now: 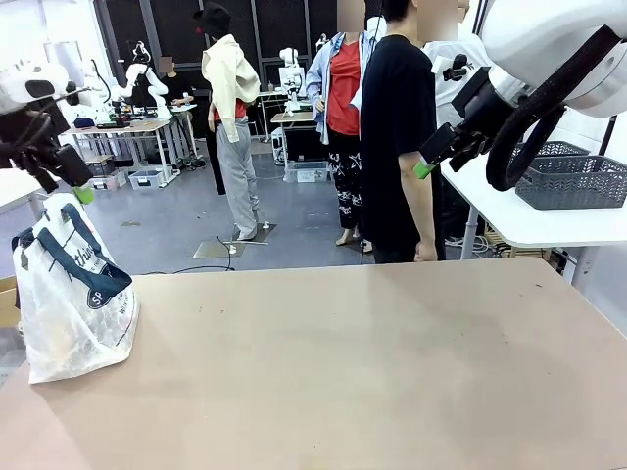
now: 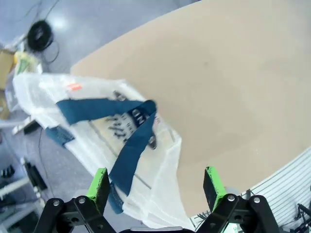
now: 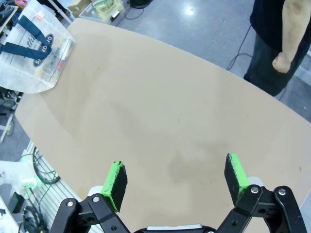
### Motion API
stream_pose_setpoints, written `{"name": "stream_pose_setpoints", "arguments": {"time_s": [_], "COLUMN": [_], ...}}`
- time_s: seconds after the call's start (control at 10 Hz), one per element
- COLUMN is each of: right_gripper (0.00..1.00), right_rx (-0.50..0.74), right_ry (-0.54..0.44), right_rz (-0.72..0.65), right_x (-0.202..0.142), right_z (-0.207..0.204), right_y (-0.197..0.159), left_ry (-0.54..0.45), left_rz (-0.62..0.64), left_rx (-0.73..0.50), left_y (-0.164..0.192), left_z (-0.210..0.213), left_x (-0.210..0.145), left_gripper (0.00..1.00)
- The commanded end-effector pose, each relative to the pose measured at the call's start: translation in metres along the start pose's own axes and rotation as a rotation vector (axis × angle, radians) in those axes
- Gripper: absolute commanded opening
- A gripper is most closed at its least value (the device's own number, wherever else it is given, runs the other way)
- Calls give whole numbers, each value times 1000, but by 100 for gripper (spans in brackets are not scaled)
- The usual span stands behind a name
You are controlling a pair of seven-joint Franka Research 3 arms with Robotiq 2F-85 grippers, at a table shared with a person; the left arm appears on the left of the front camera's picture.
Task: Transfer purchased items from the store into the shopping bag.
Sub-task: Move the Reusable shopping bag to the right side of the table.
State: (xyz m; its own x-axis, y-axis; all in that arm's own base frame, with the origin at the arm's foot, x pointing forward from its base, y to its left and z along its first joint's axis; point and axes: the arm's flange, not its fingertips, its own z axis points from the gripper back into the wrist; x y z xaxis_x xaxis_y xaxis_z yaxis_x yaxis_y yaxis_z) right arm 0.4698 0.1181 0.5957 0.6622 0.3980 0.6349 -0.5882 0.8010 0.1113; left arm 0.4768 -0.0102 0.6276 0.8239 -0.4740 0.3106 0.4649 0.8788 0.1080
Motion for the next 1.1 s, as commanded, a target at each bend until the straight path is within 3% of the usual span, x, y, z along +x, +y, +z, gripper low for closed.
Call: {"name": "stream_pose_setpoints", "arguments": {"time_s": [0.0, 0.2, 0.4, 0.7, 1.0], "right_gripper": [100, 100, 100, 100, 100], "right_rx": [-10, -10, -10, -10, -10], "right_ry": [15, 15, 15, 15, 15], "right_rz": [1, 1, 1, 1, 1], "right_x": [-3, -3, -3, -3, -3], "right_z": [-1, -1, -1, -1, -1], "right_y": [1, 1, 1, 1, 1], "left_ry": [-136, -217, -272, -362, -316], "left_rz": [-128, -261, -377, -468, -446], "left_rx": [-149, -297, -350, -313, -307], "left_y": [2, -5, -13, -17, -22], "left_z": [4, 12, 21, 17, 22], "left_x": [-5, 0, 0, -3, 3], "left_gripper": [100, 100, 100, 100, 100]}}
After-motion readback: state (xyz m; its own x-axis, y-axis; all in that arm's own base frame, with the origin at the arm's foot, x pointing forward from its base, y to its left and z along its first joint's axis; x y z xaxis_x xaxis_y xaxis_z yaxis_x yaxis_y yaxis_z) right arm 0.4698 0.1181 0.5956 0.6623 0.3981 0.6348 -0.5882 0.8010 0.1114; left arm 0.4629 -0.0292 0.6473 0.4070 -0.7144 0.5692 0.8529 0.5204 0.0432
